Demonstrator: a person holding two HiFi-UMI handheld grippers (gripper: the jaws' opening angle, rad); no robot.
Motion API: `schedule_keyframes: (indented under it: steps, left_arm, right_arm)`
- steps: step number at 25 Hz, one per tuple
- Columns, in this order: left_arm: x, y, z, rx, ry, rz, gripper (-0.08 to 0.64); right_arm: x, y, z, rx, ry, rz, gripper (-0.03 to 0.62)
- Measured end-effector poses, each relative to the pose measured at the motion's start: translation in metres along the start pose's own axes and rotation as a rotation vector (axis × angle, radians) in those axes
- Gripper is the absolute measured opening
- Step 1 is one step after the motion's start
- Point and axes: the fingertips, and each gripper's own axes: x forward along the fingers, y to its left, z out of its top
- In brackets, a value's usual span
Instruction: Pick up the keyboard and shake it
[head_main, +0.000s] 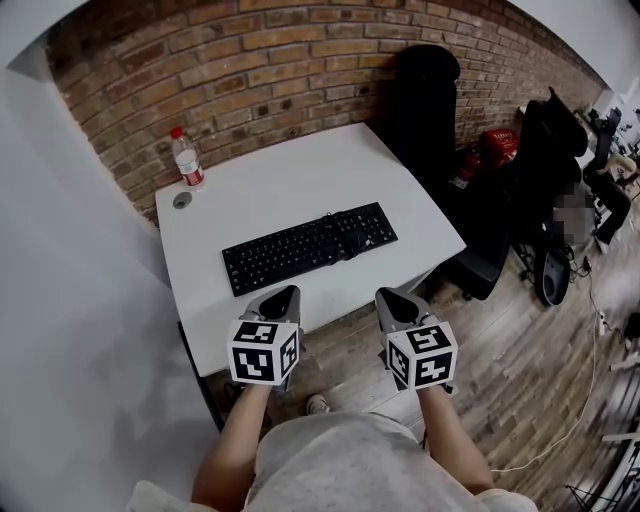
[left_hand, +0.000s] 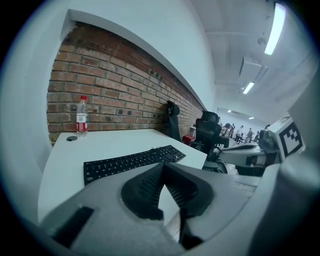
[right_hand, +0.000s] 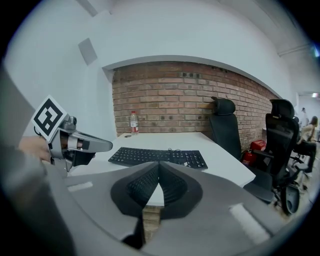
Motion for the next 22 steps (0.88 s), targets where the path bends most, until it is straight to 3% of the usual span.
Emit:
schedule_keyframes:
  steps: [10,22]
  left_arm:
    - [0.016,0.023,0.005,-0.004,-0.008,0.023,-0.006]
    - [0.043,0.068,0.001,-0.095,-0.018,0.111,-0.005]
  right_arm:
    - [0.032,-0.015,0.009,-0.004,-0.006,0.015,0.011]
    - [0.091,-0.046,0.010,-0.024,0.029,0.102,0.011]
